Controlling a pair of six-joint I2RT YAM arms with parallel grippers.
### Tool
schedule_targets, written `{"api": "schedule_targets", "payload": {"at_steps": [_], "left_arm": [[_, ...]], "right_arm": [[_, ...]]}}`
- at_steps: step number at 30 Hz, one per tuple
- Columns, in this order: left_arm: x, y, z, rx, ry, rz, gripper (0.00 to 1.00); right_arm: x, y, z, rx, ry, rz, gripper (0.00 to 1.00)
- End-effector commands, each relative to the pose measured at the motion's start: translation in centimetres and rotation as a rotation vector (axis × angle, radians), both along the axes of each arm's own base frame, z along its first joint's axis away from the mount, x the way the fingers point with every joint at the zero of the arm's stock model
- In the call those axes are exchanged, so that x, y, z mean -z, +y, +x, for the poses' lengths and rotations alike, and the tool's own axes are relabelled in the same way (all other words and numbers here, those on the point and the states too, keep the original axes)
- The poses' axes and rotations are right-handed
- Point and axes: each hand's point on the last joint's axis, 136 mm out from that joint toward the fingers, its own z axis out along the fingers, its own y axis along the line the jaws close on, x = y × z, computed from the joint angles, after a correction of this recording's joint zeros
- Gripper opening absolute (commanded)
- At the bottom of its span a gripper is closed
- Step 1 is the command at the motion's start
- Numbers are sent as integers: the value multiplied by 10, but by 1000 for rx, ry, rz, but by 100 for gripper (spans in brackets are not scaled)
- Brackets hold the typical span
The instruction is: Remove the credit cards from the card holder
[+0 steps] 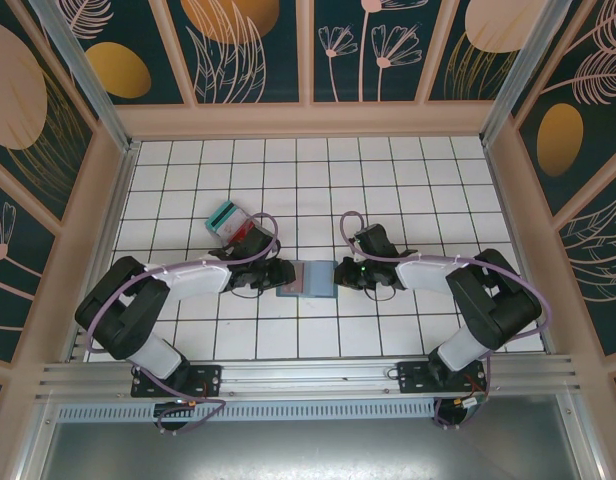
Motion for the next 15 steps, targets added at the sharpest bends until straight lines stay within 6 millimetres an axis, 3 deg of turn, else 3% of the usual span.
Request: {"api": "schedule_targets", "payload": {"at_steps": [1,8,15], "left_arm": [[6,-3,-4,19,14,7,42],[1,-21,-6,54,39,-66,44],[-25,-29,2,65,-36,-128,41]], "right_arm": [[9,-1,-6,3,29,-15,13],[9,0,-5,3,29,-13,12],[10,-1,-7,7,32,-12,12]]}}
